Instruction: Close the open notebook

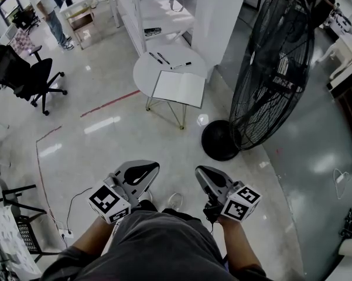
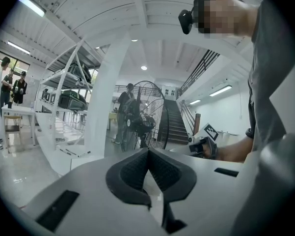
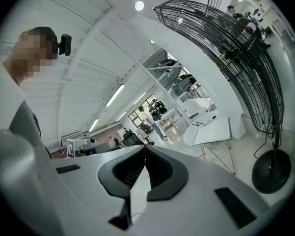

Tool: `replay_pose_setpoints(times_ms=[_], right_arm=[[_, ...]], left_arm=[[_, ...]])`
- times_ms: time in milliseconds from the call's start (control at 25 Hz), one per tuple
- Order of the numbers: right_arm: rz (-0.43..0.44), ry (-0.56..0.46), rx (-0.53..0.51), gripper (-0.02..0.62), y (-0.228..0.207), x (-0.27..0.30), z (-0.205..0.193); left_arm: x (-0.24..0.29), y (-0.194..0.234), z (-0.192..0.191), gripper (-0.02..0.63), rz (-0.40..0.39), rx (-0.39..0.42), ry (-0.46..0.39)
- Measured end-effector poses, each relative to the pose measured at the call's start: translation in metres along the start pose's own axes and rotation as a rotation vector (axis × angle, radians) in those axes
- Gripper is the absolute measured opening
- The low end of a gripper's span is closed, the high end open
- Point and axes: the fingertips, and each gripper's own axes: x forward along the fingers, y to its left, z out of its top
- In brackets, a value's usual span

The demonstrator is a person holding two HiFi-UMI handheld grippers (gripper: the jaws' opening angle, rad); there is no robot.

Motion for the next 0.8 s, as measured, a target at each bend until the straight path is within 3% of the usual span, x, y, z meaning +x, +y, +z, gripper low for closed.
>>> replay_pose_setpoints(times_ms=[800], right_arm=[[0.049, 0.040, -0.017, 0.021, -0.029, 0.016, 0.015]], left_arm=[[0.039, 0.017, 0.009, 0.014, 0.022, 0.018, -0.008]])
